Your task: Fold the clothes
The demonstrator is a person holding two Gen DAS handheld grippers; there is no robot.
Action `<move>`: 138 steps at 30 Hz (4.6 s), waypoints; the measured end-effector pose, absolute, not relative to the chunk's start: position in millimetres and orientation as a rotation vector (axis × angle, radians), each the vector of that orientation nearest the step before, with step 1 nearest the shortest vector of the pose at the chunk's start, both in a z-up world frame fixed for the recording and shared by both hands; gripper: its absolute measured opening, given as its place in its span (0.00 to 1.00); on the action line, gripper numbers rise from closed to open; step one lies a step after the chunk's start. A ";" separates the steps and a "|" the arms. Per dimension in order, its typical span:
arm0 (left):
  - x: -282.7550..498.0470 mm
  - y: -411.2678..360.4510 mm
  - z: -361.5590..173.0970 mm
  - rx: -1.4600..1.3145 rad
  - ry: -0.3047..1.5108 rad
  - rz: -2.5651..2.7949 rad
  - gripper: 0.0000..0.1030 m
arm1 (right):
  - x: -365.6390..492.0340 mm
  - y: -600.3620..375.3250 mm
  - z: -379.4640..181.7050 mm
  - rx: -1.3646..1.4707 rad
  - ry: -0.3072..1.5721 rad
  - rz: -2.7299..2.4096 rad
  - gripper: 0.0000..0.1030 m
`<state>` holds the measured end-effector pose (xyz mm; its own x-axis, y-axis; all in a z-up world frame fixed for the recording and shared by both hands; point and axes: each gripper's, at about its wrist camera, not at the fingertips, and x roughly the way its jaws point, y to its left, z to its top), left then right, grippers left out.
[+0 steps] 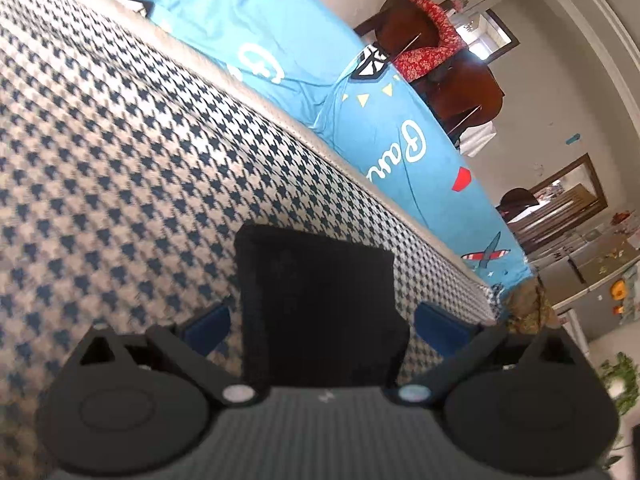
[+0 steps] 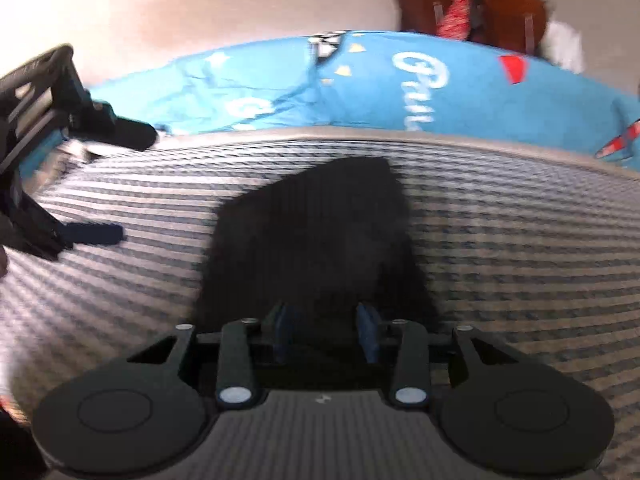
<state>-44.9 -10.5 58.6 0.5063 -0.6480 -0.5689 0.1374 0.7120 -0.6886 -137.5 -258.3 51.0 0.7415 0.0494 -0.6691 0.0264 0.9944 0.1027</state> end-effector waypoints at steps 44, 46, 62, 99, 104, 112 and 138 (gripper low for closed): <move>-177.2 100.4 188.7 -0.496 0.712 -0.496 1.00 | -277.9 -389.2 235.9 0.502 0.257 -0.212 0.59; -177.0 104.3 192.7 -0.492 0.705 -0.496 1.00 | -277.4 -393.1 237.6 0.494 0.277 -0.247 0.60; -151.7 30.8 109.2 -0.361 0.877 -0.550 1.00 | -216.6 -350.7 127.0 0.394 0.580 -0.078 0.64; 21.3 -58.1 -2.9 -0.313 1.073 -0.530 1.00 | -155.0 -219.4 1.7 0.258 0.912 0.295 0.21; 22.4 -60.9 -4.8 -0.306 1.080 -0.519 1.00 | -156.1 -219.4 6.5 0.302 0.883 0.284 0.22; 24.8 -68.1 -10.1 -0.287 1.093 -0.513 1.00 | -143.7 -224.9 -1.5 0.401 0.905 0.218 0.22; 40.6 -68.6 -10.2 -0.181 1.032 -0.394 1.00 | -183.8 -235.9 14.5 0.195 0.882 0.320 0.07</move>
<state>40.6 -68.6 -10.2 0.4506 -0.4009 -0.7976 0.2326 0.9154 -0.3286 -183.8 -235.9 14.5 0.5923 0.3524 -0.7246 -0.1932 0.9352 0.2969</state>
